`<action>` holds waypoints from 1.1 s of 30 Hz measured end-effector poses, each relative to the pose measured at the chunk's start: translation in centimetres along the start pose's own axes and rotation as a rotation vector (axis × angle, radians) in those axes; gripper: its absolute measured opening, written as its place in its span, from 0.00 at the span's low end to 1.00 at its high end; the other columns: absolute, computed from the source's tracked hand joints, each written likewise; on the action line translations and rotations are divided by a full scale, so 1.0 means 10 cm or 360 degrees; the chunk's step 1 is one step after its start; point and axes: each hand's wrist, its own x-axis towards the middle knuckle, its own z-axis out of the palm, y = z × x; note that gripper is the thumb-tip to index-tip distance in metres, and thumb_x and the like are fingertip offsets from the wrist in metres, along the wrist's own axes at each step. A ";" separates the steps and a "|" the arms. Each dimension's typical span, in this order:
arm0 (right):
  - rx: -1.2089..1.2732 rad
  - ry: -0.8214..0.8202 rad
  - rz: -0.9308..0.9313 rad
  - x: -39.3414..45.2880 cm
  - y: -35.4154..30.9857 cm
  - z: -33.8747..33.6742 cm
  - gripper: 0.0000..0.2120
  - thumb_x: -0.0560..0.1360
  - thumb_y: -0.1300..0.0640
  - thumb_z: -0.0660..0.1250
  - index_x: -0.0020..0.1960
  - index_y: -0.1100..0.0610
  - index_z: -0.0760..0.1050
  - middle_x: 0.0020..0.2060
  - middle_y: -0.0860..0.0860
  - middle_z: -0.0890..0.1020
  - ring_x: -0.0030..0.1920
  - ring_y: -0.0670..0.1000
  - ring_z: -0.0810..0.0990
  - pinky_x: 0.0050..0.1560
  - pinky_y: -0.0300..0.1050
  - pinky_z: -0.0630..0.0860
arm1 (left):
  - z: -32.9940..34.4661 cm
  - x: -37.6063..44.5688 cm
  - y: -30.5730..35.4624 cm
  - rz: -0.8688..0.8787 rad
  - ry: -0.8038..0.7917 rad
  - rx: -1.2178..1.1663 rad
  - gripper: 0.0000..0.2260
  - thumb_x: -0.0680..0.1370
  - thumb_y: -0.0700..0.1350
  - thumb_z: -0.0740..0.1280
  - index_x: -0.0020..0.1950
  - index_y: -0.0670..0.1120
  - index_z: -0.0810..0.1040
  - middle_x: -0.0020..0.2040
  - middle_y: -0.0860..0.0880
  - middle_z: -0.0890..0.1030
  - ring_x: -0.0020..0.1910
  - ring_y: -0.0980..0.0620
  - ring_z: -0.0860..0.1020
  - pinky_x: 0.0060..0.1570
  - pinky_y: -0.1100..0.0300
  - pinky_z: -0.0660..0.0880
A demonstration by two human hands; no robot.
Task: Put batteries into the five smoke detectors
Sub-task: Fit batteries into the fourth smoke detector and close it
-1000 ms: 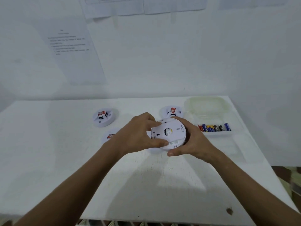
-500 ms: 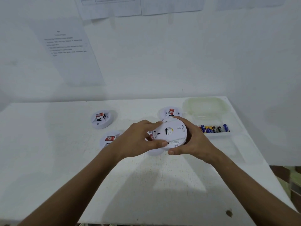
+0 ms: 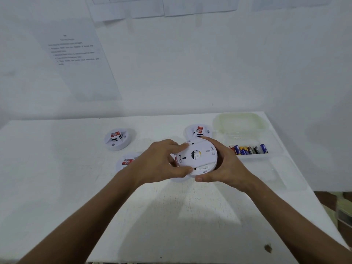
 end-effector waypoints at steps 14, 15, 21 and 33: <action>-0.0028 -0.0081 -0.0002 0.02 -0.05 -0.03 0.43 0.58 0.67 0.83 0.67 0.45 0.71 0.59 0.40 0.81 0.62 0.46 0.79 0.57 0.41 0.80 | -0.03 0.05 0.00 0.0022 -0.0061 -0.0199 0.30 0.67 0.48 0.79 0.67 0.45 0.76 0.49 0.47 0.84 0.43 0.49 0.83 0.43 0.56 0.80; -0.0025 -0.0087 -0.0002 0.02 -0.04 -0.03 0.43 0.58 0.67 0.83 0.67 0.45 0.71 0.59 0.40 0.81 0.62 0.46 0.79 0.57 0.41 0.80 | -0.03 0.05 0.00 0.0027 -0.0069 -0.0200 0.30 0.67 0.48 0.79 0.67 0.45 0.76 0.50 0.47 0.84 0.43 0.49 0.83 0.43 0.57 0.80; 0.0054 -0.0084 -0.0010 0.01 -0.05 -0.02 0.44 0.58 0.68 0.83 0.69 0.47 0.70 0.60 0.42 0.81 0.62 0.47 0.78 0.57 0.41 0.79 | -0.02 0.06 -0.04 0.0053 -0.0034 -0.0220 0.30 0.68 0.50 0.78 0.69 0.51 0.75 0.58 0.52 0.82 0.45 0.55 0.82 0.46 0.60 0.81; 0.0287 -0.0287 0.0106 0.01 -0.22 -0.10 0.42 0.65 0.65 0.79 0.73 0.44 0.66 0.66 0.44 0.77 0.67 0.48 0.76 0.58 0.48 0.80 | -0.06 -0.01 -0.21 -0.0226 -0.0242 -0.0966 0.36 0.71 0.42 0.76 0.75 0.52 0.64 0.53 0.47 0.85 0.51 0.44 0.83 0.58 0.44 0.77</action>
